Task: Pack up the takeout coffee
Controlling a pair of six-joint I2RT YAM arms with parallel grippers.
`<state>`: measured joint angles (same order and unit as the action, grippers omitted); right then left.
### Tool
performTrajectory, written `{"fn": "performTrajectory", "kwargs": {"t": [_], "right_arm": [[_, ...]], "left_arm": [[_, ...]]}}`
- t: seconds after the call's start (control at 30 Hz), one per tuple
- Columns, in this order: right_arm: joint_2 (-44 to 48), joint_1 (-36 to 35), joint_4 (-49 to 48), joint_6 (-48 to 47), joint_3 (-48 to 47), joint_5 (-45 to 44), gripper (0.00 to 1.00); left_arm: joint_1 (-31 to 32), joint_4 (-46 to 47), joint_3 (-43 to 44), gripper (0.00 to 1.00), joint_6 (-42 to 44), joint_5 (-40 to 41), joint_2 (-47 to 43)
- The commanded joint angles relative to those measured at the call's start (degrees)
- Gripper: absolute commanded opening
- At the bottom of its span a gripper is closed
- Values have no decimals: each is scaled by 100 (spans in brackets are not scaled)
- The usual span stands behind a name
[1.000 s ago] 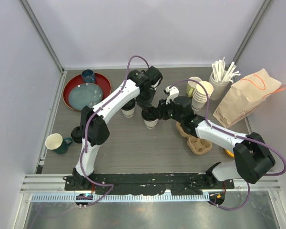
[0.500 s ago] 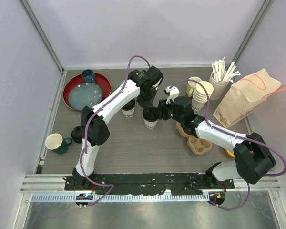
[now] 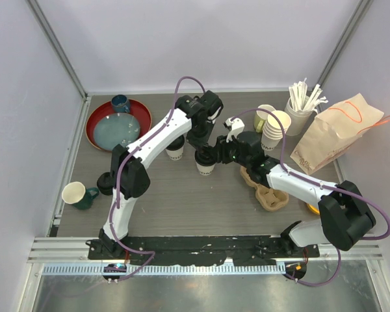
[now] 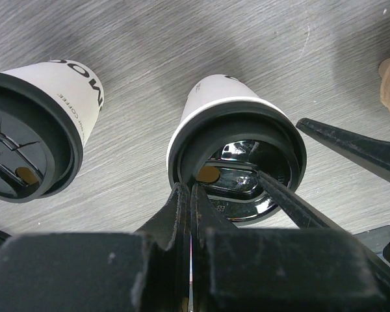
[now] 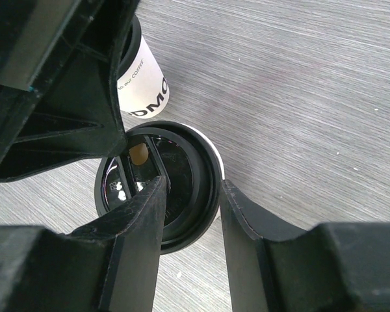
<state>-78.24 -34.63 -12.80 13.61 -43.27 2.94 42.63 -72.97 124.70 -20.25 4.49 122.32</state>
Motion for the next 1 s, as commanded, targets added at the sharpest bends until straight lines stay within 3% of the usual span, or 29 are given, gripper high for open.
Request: {"fn": "performTrajectory", "kwargs": {"t": [0.0, 0.97], "right_arm": [[-25, 9, -170, -51, -138, 84, 44], [-306, 9, -241, -33, -270, 304, 44]], "left_arm": [[-27, -15, 72, 0, 100, -80, 73], [-124, 20, 54, 0, 320, 175, -332]]}}
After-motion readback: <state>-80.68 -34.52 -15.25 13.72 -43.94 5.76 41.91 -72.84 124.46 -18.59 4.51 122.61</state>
